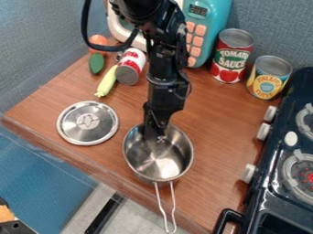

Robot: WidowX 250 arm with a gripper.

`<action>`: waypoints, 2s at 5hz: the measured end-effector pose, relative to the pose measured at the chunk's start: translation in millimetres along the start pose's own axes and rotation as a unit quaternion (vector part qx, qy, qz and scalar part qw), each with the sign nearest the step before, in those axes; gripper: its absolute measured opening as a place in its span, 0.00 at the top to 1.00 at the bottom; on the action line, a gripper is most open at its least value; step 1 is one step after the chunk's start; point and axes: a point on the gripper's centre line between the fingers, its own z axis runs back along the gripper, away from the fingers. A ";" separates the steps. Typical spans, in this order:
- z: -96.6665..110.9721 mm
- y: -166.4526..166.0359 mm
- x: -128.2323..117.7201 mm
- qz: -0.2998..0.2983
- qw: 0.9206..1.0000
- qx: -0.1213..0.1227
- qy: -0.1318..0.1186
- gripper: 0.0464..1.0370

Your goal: Put the silver pot on the bottom right of the table

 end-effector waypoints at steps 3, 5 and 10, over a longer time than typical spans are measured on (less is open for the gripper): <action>-15.5 -11.3 11.3 -0.046 0.999 -0.006 0.015 0.77; -13.6 -11.8 11.7 -0.047 0.998 0.015 0.025 0.18; 72.7 -2.9 3.7 -0.119 0.990 0.064 -0.028 0.04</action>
